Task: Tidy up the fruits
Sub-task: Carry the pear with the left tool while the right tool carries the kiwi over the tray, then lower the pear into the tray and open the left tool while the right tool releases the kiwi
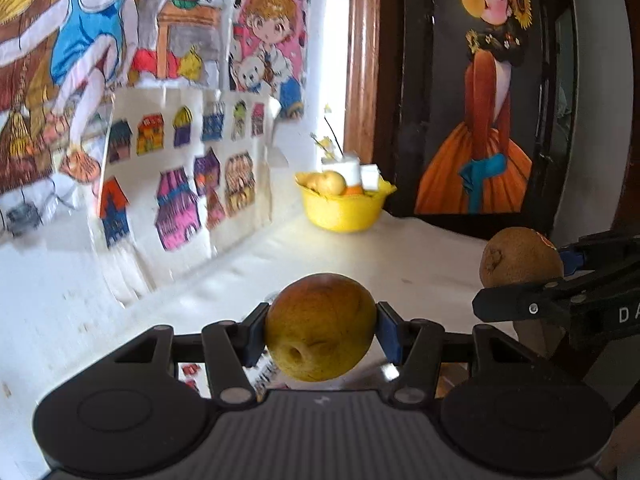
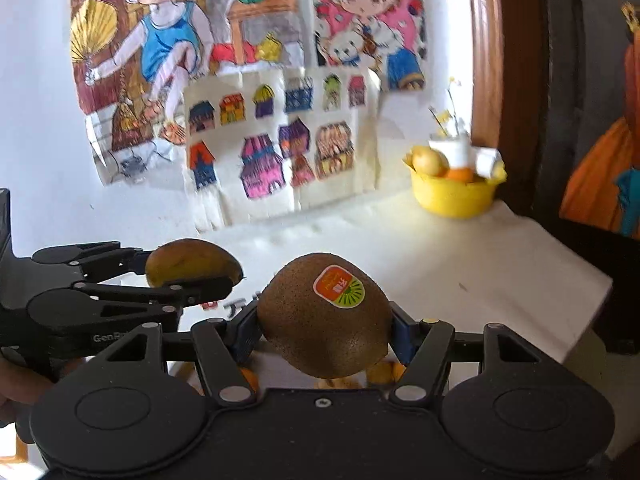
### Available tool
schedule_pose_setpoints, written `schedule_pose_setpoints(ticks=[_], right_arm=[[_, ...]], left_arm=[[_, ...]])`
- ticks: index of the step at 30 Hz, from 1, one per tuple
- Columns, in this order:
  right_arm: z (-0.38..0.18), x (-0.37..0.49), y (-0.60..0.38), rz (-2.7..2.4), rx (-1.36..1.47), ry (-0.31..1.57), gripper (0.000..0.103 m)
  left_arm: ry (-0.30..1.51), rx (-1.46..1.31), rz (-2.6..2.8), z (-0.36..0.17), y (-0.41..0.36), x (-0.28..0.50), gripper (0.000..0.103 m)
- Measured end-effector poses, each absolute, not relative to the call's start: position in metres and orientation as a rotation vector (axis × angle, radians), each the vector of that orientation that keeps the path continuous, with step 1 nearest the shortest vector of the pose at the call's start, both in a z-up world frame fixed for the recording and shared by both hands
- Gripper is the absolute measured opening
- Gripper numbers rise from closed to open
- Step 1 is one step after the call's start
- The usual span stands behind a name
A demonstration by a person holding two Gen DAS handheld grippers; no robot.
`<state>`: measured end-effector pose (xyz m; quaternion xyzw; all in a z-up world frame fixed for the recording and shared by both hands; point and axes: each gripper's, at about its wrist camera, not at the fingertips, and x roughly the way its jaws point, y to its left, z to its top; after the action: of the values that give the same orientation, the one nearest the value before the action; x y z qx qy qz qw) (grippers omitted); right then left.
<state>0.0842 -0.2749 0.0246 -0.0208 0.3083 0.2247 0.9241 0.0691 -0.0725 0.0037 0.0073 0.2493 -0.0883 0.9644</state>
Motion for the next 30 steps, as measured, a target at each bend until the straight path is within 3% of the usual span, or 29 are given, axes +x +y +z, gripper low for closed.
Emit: schedule_pose_setpoints(ticks=[16,30], right_arm=[[-0.065,0.084,-0.309,0.350,0.003,0.807,0.066],[-0.096,0.110,-0.305,0.336,0.019,0.878,0.066]], left_arm=[[0.652,0.014,-0.218,-0.066,-0.096,0.062,0.059],[0.701,0.050,-0.231,-0.089,-0.114,0.058,0.060]])
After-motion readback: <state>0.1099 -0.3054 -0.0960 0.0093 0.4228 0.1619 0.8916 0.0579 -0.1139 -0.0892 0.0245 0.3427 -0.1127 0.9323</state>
